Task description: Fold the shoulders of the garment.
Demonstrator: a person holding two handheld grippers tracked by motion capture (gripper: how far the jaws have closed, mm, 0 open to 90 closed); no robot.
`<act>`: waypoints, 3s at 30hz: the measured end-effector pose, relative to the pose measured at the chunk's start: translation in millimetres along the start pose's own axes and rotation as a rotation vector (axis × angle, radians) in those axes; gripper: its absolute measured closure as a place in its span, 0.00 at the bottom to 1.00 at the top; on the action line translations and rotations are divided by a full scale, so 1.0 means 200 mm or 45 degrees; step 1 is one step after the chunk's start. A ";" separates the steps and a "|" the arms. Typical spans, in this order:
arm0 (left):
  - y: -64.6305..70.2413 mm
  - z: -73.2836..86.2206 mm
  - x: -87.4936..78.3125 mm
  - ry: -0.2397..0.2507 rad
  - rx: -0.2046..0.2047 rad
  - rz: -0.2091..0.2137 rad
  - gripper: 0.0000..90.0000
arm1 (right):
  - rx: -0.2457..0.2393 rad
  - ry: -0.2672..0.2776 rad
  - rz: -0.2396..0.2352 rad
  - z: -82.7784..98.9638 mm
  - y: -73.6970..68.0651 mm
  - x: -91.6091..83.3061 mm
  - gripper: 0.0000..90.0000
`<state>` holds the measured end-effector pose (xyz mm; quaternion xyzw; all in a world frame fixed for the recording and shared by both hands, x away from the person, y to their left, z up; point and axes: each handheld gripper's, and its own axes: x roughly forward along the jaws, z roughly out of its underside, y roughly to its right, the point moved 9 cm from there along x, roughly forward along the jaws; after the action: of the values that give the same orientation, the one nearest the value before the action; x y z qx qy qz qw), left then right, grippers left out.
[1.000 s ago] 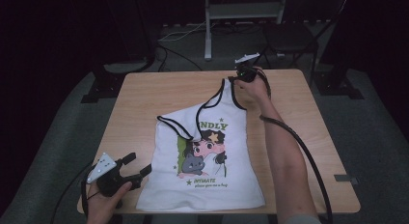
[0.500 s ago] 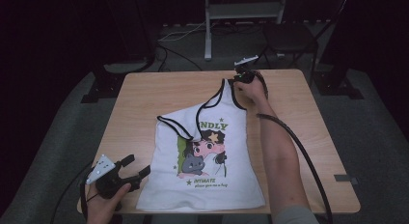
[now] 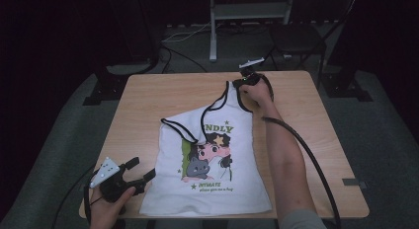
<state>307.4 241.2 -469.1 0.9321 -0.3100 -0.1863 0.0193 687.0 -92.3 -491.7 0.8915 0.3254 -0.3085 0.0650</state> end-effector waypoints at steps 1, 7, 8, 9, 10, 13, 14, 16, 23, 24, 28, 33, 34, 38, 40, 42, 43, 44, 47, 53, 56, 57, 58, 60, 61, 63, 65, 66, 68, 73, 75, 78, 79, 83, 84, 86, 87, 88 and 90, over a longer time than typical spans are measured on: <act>0.00 0.00 0.00 0.001 0.000 0.000 0.20 | -0.010 0.008 -0.013 -0.01 -0.01 -0.01 0.90; 0.00 0.00 0.01 -0.001 -0.007 0.018 0.20 | -0.098 0.085 -0.099 -0.04 -0.14 -0.16 0.91; 0.00 -0.01 0.02 -0.003 -0.003 0.023 0.20 | -0.122 0.093 -0.108 -0.04 -0.17 -0.18 0.91; 0.01 -0.01 0.02 -0.004 -0.003 0.026 0.20 | -0.143 0.103 -0.118 -0.03 -0.20 -0.21 0.91; 0.01 -0.01 0.03 -0.001 -0.003 0.032 0.20 | -0.156 0.109 -0.125 -0.03 -0.22 -0.23 0.91; 0.02 -0.01 0.04 -0.006 -0.002 0.043 0.20 | -0.231 0.149 -0.145 0.01 -0.32 -0.31 0.90; 0.03 -0.01 0.04 -0.006 0.002 0.048 0.20 | -0.245 0.159 -0.153 0.02 -0.35 -0.34 0.90; 0.04 -0.01 0.05 -0.005 0.001 0.059 0.20 | -0.288 0.171 -0.158 0.05 -0.40 -0.39 0.90; 0.05 -0.02 0.07 -0.011 0.003 0.080 0.20 | -0.400 0.160 -0.181 0.15 -0.54 -0.51 0.90; 0.05 -0.02 0.08 -0.009 -0.004 0.084 0.20 | -0.420 0.158 -0.187 0.17 -0.58 -0.53 0.90; 0.05 -0.05 0.10 -0.009 0.011 0.090 0.20 | -0.476 0.152 -0.198 0.24 -0.67 -0.58 0.90; 0.05 -0.07 0.12 -0.018 0.030 0.090 0.20 | -0.551 0.132 -0.206 0.33 -0.78 -0.61 0.90; 0.05 -0.07 0.13 -0.019 0.033 0.092 0.20 | -0.577 0.130 -0.210 0.35 -0.81 -0.62 0.90; 0.06 -0.09 0.15 -0.021 0.049 0.107 0.20 | -0.618 0.113 -0.196 0.41 -0.86 -0.62 0.90; 0.07 -0.09 0.16 -0.015 0.045 0.113 0.20 | -0.617 0.112 -0.203 0.44 -0.88 -0.63 0.90; 0.07 -0.10 0.16 -0.015 0.050 0.115 0.20 | -0.613 0.125 -0.205 0.45 -0.90 -0.65 0.90; 0.07 -0.10 0.17 -0.014 0.056 0.116 0.20 | -0.613 0.125 -0.205 0.45 -0.90 -0.65 0.90; 0.07 -0.10 0.17 -0.015 0.048 0.118 0.20 | -0.606 0.133 -0.210 0.46 -0.92 -0.66 0.90; 0.07 -0.10 0.18 -0.018 0.054 0.122 0.20 | -0.639 0.138 -0.208 0.47 -0.96 -0.67 0.90; 0.09 -0.10 0.19 -0.015 0.053 0.131 0.20 | -0.671 0.112 -0.184 0.53 -1.00 -0.66 0.90; 0.09 -0.10 0.19 -0.015 0.054 0.129 0.20 | -0.685 0.105 -0.185 0.55 -1.02 -0.65 0.90; 0.09 -0.10 0.19 -0.016 0.058 0.130 0.20 | -0.705 0.094 -0.179 0.56 -1.02 -0.65 0.90; 0.09 -0.10 0.19 -0.014 0.052 0.132 0.20 | -0.722 0.085 -0.171 0.56 -1.03 -0.65 0.90; 0.09 -0.09 0.20 -0.019 0.055 0.130 0.20 | -0.720 0.081 -0.182 0.57 -1.04 -0.65 0.90; 0.09 -0.09 0.20 -0.019 0.057 0.127 0.20 | -0.728 0.078 -0.185 0.57 -1.05 -0.65 0.90; 0.09 -0.09 0.20 -0.017 0.056 0.124 0.20 | -0.726 0.077 -0.191 0.58 -1.05 -0.66 0.90; 0.09 -0.09 0.19 -0.014 0.057 0.125 0.20 | -0.736 0.069 -0.206 0.59 -1.06 -0.66 0.90; 0.09 -0.10 0.19 -0.012 0.060 0.125 0.20 | -0.732 0.065 -0.213 0.59 -1.07 -0.67 0.90; 0.09 -0.10 0.19 -0.012 0.062 0.125 0.20 | -0.727 0.077 -0.228 0.59 -1.08 -0.68 0.90; 0.09 -0.09 0.20 -0.014 0.065 0.125 0.20 | -0.741 0.080 -0.242 0.60 -1.11 -0.70 0.90; 0.09 -0.09 0.20 -0.017 0.070 0.126 0.20 | -0.740 0.078 -0.246 0.60 -1.11 -0.70 0.90; 0.10 -0.09 0.20 -0.019 0.068 0.128 0.20 | -0.737 0.076 -0.245 0.60 -1.11 -0.71 0.90; 0.10 -0.09 0.20 -0.020 0.066 0.131 0.20 | -0.736 0.063 -0.242 0.61 -1.10 -0.70 0.89; 0.10 -0.09 0.20 -0.019 0.063 0.132 0.20 | -0.733 0.061 -0.264 0.64 -1.12 -0.69 0.89; 0.10 -0.09 0.20 -0.020 0.063 0.132 0.20 | -0.730 0.061 -0.261 0.64 -1.12 -0.69 0.89; 0.10 -0.09 0.20 -0.017 0.063 0.131 0.20 | -0.729 0.062 -0.258 0.63 -1.13 -0.68 0.89; 0.10 -0.09 0.20 -0.016 0.066 0.130 0.20 | -0.725 0.062 -0.261 0.63 -1.13 -0.68 0.89; 0.11 -0.09 0.20 -0.015 0.067 0.132 0.20 | -0.731 0.057 -0.262 0.63 -1.13 -0.68 0.88; 0.11 -0.09 0.20 -0.016 0.067 0.131 0.20 | -0.742 0.048 -0.269 0.64 -1.14 -0.67 0.86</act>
<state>331.0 199.7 -462.3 0.9140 -0.3622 -0.1828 0.0024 400.5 -28.1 -495.0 0.8022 0.4921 -0.1909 0.2793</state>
